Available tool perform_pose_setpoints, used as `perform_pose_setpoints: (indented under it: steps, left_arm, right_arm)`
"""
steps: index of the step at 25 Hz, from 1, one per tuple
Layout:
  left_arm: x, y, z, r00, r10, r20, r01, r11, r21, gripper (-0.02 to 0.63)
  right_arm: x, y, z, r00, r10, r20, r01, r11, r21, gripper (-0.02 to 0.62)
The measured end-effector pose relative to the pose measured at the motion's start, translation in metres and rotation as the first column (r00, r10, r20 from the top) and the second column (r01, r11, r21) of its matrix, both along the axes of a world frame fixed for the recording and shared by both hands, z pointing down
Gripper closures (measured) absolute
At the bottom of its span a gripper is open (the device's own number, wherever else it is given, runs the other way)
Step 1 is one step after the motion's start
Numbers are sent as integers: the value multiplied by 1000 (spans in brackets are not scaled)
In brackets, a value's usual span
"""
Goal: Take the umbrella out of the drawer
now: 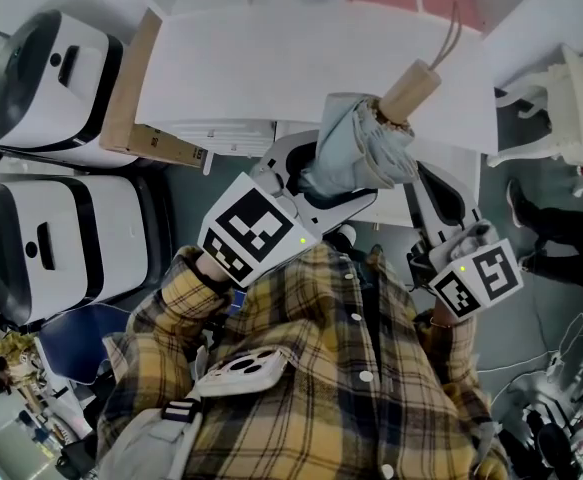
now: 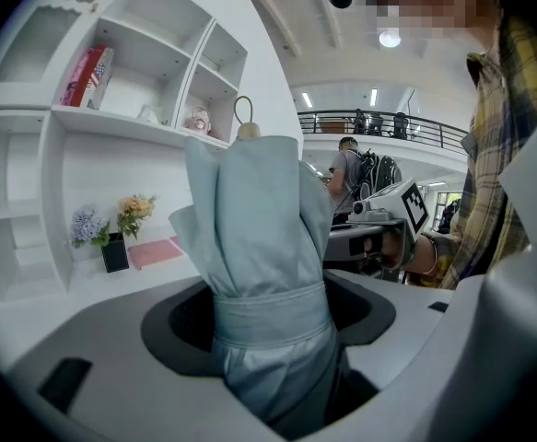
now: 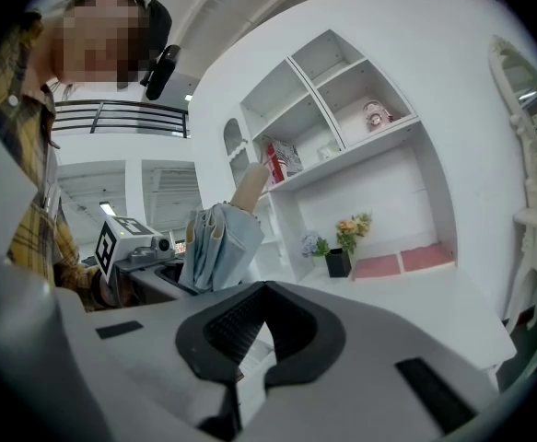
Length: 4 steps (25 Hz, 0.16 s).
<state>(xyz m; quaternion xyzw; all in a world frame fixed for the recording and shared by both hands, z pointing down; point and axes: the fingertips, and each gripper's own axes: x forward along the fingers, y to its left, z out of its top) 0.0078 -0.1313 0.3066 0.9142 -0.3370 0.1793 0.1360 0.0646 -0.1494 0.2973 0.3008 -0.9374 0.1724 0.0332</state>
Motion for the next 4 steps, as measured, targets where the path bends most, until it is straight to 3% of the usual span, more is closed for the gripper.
perform_pose_setpoints:
  steps: [4]
  left_arm:
    - [-1, 1, 3, 1000, 4, 7, -4, 1000, -3, 275]
  right_arm:
    - [-2, 1, 2, 1000, -1, 3, 1, 1000, -3, 578]
